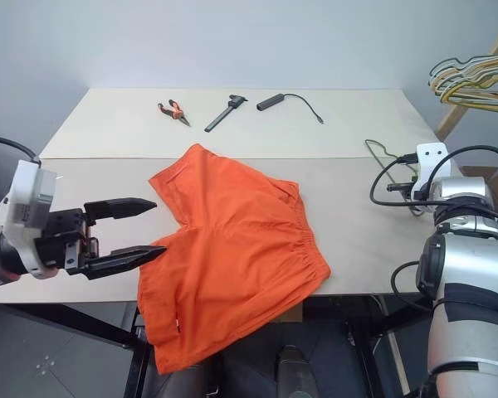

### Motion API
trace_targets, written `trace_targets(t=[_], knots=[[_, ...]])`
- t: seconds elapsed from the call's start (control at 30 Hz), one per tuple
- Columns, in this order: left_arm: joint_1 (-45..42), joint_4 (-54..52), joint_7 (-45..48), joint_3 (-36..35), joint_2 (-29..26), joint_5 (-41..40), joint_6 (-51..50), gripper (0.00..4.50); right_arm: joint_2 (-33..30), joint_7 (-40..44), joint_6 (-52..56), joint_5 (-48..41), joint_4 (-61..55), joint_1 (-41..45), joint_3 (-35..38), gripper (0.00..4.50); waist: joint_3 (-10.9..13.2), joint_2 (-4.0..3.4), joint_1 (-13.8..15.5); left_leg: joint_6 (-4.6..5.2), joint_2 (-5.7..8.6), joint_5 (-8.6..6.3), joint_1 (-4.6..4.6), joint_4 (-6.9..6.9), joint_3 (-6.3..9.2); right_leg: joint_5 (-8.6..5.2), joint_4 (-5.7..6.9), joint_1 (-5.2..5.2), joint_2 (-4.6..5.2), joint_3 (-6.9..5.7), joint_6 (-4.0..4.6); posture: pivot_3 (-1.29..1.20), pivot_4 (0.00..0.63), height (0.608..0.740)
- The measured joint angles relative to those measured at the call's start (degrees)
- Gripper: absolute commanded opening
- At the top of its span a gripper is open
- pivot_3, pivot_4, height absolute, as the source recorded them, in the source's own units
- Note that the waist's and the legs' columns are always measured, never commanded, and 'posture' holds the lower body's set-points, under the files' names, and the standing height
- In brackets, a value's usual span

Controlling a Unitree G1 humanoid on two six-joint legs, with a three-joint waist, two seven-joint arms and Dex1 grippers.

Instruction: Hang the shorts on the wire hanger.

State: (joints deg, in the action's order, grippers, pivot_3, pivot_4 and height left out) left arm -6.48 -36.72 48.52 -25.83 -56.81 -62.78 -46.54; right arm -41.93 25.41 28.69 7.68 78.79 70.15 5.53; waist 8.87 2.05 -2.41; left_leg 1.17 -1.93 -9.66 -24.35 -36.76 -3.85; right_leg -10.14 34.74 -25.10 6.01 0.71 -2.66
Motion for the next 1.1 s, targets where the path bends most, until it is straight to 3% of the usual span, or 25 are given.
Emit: trace_targets(t=[0.73,1.1], knots=[[-1.74,0.96,2.09,4.53,0.41,4.98,3.01,4.44,0.39,-5.53,2.03,4.45,-0.29,-1.83,-5.10,0.06,-0.01,-0.01,-1.04,-0.02,0.00,0.02,-0.01,0.00,-0.03,0.01,0.04,-0.01,-0.03,0.01,0.00,0.01,0.102,0.740],[0.06,1.21,3.97,3.99,-0.06,6.24,3.86,4.44,0.63,-3.22,1.50,5.51,-0.05,-1.78,-6.66,0.06,-0.01,-0.01,-1.42,-0.02,0.00,0.02,0.00,0.00,-0.02,0.01,0.05,-0.01,-0.03,0.01,0.00,0.06,0.105,0.740]])
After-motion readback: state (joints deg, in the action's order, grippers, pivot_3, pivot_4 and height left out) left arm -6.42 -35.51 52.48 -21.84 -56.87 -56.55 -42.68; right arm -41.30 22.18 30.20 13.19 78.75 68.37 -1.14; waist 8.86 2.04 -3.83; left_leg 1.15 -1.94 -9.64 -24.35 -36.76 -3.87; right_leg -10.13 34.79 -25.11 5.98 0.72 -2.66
